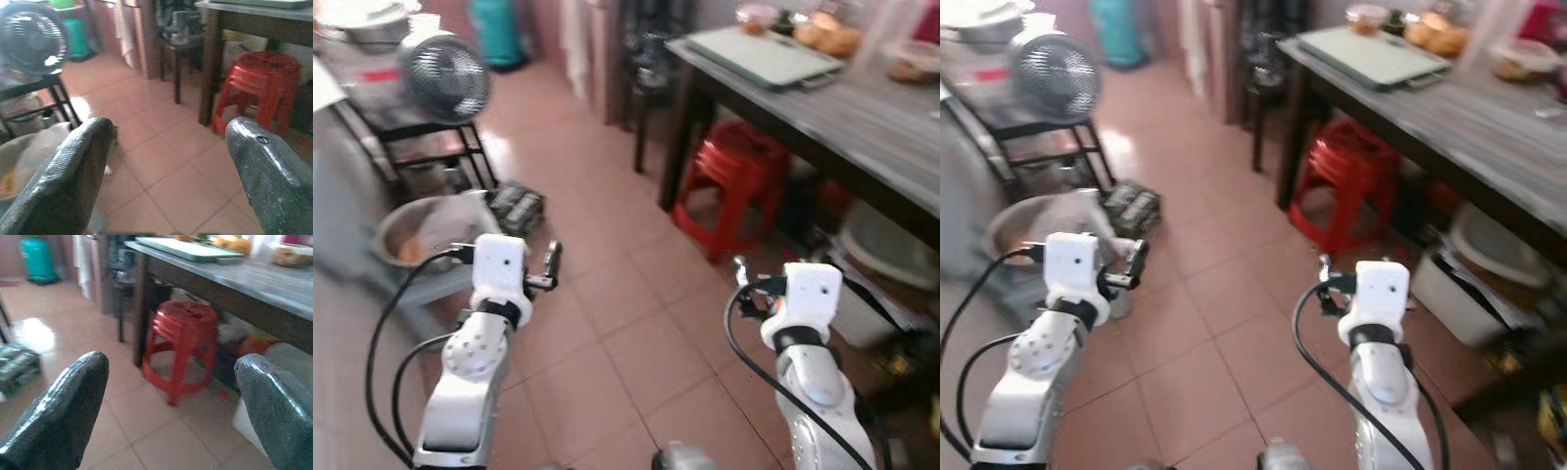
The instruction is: Setting the table
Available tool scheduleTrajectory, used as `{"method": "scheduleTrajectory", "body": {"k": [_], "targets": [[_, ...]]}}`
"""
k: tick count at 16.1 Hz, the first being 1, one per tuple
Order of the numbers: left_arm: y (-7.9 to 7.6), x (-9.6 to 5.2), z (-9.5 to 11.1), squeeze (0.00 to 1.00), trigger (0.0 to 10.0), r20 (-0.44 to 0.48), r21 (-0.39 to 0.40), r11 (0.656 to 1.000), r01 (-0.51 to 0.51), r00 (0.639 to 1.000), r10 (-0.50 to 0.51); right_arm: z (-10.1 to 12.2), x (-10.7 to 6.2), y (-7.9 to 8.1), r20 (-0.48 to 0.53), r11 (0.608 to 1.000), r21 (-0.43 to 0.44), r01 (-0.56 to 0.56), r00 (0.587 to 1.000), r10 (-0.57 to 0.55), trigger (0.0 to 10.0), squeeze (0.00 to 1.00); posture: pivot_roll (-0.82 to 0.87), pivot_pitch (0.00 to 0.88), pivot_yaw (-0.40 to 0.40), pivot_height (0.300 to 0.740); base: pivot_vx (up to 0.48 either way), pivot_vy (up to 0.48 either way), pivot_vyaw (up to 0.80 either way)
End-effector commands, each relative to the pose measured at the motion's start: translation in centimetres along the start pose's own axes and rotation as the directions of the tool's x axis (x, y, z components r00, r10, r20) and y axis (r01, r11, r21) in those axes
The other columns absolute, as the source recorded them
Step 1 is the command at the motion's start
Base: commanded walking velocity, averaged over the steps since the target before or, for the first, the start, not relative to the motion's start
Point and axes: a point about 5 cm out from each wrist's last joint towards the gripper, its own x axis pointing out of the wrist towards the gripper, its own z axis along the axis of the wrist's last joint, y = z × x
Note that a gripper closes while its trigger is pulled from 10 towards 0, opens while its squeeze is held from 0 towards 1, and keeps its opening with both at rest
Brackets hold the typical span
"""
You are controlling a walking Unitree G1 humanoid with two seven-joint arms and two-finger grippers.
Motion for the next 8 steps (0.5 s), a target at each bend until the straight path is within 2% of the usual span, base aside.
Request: {"method": "scheduleTrajectory", "body": {"k": [1, 3, 5, 7, 8], "targets": [[0.57, -0.27, 0.20, 0.00, 10.0, 0.013, 0.009, 1.000, -0.026, 1.000, 0.026, 0.69, -0.38, -0.01, 0.021, 1.000, 0.008, -0.001, 1.000, 0.000, 10.0, 0.00, -0.04, 0.000, 0.008, 0.740, 0.000, 0.000, -0.80], [0.70, -0.30, 0.47, 0.00, 10.0, 0.020, -0.038, 0.998, -0.054, 0.998, 0.055, 0.73, -0.60, 0.07, 0.021, 1.000, 0.006, -0.006, 1.000, 0.006, 10.0, 0.00, -0.04, 0.000, 0.008, 0.740, 0.000, 0.000, -0.80], [-0.11, -0.33, 0.86, 0.00, 10.0, 0.046, -0.114, 0.993, 0.031, 0.999, -0.026, 0.83, -0.42, 0.02, 0.024, 1.000, 0.006, -0.007, 1.000, 0.007, 10.0, 0.00, -0.04, 0.000, 0.008, 0.740, 0.000, 0.000, -0.80], [-0.17, -0.34, 0.80, 0.00, 10.0, 0.046, -0.090, 0.995, 0.033, 0.999, -0.029, 1.08, -0.19, -0.03, 0.031, 1.000, 0.007, -0.005, 1.000, 0.005, 10.0, 0.00, -0.04, 0.000, 0.008, 0.740, 0.000, 0.000, -0.80], [-0.03, -0.35, 0.61, 0.00, 10.0, 0.033, -0.079, 0.997, 0.017, 0.999, -0.014, 1.11, -0.19, -0.01, 0.032, 1.000, 0.008, -0.006, 0.999, 0.006, 10.0, 0.00, -0.04, 0.000, 0.008, 0.740, 0.000, 0.277, -0.80]]}}
